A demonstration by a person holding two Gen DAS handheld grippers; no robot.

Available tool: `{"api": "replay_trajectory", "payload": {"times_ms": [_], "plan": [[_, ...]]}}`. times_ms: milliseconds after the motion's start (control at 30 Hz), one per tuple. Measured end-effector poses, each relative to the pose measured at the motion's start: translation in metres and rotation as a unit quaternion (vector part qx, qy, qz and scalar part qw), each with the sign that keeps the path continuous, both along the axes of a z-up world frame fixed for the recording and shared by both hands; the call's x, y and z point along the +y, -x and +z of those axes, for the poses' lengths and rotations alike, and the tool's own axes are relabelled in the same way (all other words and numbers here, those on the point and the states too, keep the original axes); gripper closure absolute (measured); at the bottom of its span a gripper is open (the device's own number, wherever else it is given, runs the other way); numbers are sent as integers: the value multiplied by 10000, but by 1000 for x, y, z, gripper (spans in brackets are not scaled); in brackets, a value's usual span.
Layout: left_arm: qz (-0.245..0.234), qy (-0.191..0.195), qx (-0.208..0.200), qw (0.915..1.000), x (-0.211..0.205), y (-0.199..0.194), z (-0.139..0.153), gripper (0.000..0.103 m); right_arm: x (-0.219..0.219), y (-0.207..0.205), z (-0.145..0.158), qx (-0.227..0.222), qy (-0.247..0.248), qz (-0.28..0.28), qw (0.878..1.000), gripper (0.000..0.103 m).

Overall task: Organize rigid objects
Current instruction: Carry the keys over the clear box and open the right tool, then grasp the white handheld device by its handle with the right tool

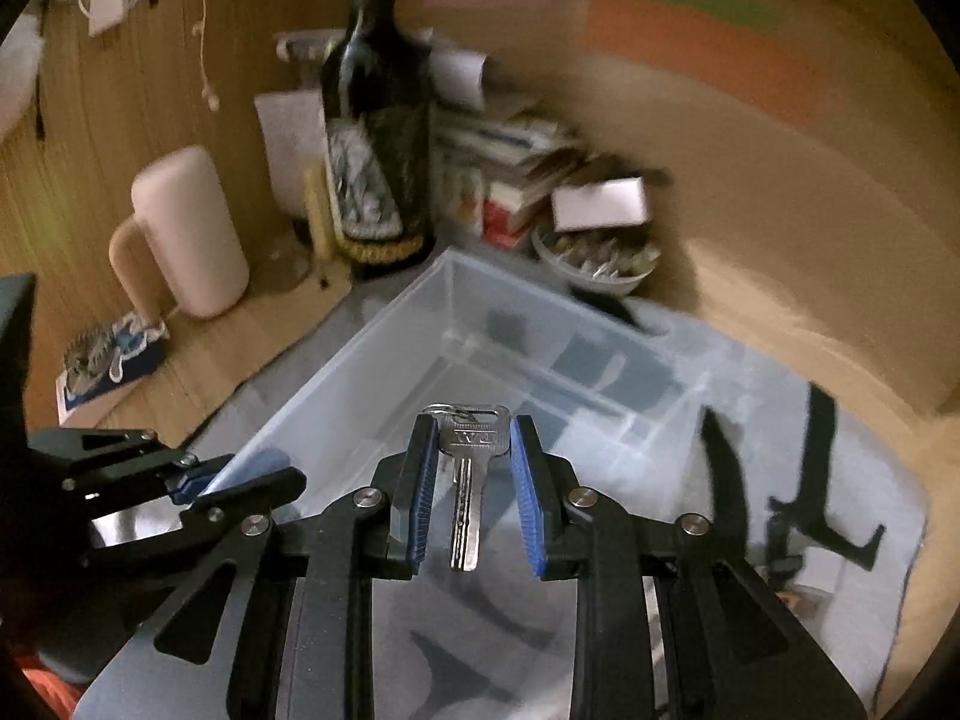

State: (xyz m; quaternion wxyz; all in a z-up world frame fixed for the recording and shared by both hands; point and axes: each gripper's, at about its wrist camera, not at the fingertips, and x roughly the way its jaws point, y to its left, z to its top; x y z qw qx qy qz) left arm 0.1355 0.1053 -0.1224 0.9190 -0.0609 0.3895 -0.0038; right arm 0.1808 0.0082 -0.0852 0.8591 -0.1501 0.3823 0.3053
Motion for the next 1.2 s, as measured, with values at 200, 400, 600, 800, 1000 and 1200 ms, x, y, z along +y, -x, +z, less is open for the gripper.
{"api": "replay_trajectory", "payload": {"times_ms": [200, 400, 600, 800, 1000, 1200], "plan": [[-5, 3, 1, 10000, 0, -1, 0, 96, 6, -8, -13, 311, 250, 92, 9992, 81], [-7, 28, 7, 10000, -1, -1, 1, 96, 2, -7, -16, 319, 396, 111, 9986, 69], [-12, 13, 9, 10000, -1, -1, 0, 96, -19, 7, 1, -66, 297, -66, 9995, 60], [-11, 11, 8, 10000, -1, -1, 0, 96, -53, 20, 20, -373, 71, -486, 9981, 47], [-6, -20, 23, 10000, -1, -1, 0, 96, -93, 28, 15, -301, 47, -1006, 9945, 46], [18, -98, 65, 9999, -2, -1, -2, 96, -119, 40, -11, 76, 57, -1281, 9917, 46]]}}
